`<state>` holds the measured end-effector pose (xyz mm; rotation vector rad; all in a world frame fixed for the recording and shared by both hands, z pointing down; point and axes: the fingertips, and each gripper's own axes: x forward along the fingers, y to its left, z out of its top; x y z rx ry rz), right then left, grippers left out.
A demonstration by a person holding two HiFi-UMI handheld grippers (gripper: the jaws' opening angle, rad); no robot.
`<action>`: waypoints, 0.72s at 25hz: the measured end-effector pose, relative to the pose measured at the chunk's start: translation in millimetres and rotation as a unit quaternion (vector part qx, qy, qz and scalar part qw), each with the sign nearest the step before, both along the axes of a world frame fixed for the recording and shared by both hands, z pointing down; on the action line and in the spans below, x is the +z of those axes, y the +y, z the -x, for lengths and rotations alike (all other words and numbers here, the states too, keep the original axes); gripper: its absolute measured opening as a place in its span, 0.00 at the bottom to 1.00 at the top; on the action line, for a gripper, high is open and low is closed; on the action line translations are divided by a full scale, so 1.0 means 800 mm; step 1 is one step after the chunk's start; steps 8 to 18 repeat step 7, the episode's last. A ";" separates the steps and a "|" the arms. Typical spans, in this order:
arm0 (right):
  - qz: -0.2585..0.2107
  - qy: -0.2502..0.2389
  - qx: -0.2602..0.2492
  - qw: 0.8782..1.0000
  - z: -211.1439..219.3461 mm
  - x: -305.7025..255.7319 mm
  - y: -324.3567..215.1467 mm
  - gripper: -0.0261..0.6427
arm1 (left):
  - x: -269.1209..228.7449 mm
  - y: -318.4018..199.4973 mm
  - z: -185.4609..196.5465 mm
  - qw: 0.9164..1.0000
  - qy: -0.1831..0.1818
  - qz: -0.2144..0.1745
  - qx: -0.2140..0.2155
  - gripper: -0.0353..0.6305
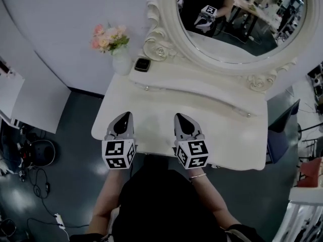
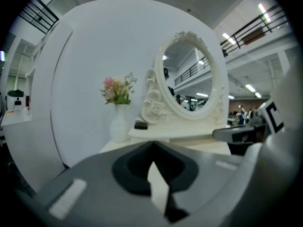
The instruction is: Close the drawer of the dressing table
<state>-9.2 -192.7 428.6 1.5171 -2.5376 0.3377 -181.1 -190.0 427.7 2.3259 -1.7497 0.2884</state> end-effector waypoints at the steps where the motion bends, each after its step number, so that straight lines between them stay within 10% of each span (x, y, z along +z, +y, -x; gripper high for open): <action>1: 0.000 -0.002 -0.007 1.000 0.008 0.000 -0.002 0.04 | -0.001 0.001 0.008 1.000 -0.001 0.000 -0.008 0.06; 18: -0.004 0.001 -0.017 1.000 -0.013 -0.009 -0.002 0.04 | 0.004 0.002 -0.015 1.000 0.005 0.008 -0.016 0.06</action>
